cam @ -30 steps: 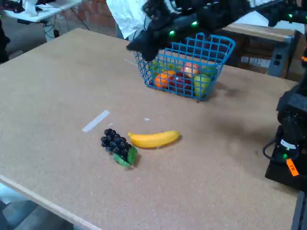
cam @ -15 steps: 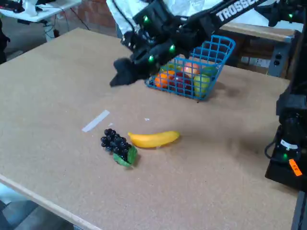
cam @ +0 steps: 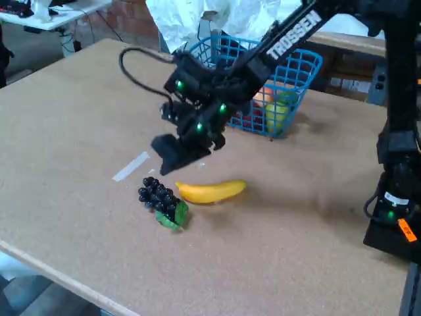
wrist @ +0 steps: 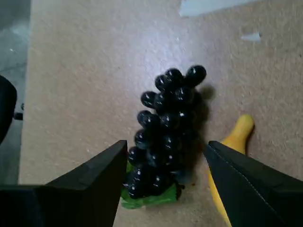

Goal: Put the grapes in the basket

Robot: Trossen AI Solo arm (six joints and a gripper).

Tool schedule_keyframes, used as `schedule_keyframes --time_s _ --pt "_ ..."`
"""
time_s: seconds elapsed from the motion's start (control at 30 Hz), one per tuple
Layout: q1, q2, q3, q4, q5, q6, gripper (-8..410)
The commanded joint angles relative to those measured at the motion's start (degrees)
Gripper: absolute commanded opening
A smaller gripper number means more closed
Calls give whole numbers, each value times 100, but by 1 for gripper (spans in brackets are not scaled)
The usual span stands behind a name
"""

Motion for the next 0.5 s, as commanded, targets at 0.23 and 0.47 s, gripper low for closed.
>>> schedule_keyframes --time_s 0.23,0.47 --pt "2 57 2 337 -131 83 229" --pt "39 57 2 319 -166 120 229"
